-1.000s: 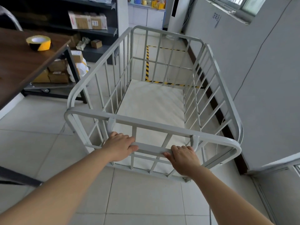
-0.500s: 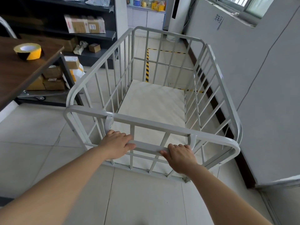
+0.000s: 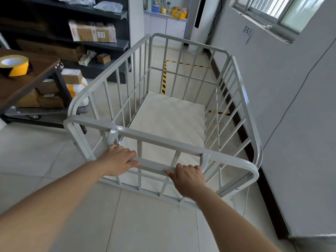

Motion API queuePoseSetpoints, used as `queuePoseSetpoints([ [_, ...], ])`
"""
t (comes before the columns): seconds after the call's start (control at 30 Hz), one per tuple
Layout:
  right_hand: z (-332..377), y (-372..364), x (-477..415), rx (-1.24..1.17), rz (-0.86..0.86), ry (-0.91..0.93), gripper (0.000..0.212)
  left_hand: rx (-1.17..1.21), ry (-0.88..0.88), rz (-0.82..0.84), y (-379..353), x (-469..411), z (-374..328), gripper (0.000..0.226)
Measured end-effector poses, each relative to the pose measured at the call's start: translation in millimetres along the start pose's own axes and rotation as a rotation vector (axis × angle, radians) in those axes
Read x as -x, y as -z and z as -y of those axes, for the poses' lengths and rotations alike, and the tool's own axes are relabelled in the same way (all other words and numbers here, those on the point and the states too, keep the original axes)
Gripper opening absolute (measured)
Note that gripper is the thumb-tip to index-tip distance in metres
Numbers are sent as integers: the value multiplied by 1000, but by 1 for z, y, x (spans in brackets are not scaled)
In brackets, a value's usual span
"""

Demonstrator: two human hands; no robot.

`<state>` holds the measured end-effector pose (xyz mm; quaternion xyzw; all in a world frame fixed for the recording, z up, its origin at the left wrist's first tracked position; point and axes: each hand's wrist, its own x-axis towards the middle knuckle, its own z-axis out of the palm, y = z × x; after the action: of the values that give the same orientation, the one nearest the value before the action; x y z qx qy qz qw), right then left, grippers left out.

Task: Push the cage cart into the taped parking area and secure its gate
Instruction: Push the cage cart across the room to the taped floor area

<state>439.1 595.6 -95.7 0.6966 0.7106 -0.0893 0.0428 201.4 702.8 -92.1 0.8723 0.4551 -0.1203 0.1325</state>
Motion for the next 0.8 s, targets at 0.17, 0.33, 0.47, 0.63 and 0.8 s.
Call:
queuePoseSetpoints([
  [0.17, -11, 6, -35, 19, -7, -4, 57, 1, -7, -2, 14, -34, 12, 22],
  [0.33, -21, 14, -70, 13, 1, -19, 55, 12, -27, 19, 29, -68, 24, 22],
  [0.47, -31, 21, -102, 5, 2, -28, 57, 28, -53, 23, 40, -102, 36, 23],
  [0.63, -43, 31, -143, 13, 13, -46, 53, 26, -66, 17, 53, -144, 53, 27],
  [0.8, -53, 40, -180, 32, 16, -61, 50, 32, -73, 18, 68, -181, 64, 34],
])
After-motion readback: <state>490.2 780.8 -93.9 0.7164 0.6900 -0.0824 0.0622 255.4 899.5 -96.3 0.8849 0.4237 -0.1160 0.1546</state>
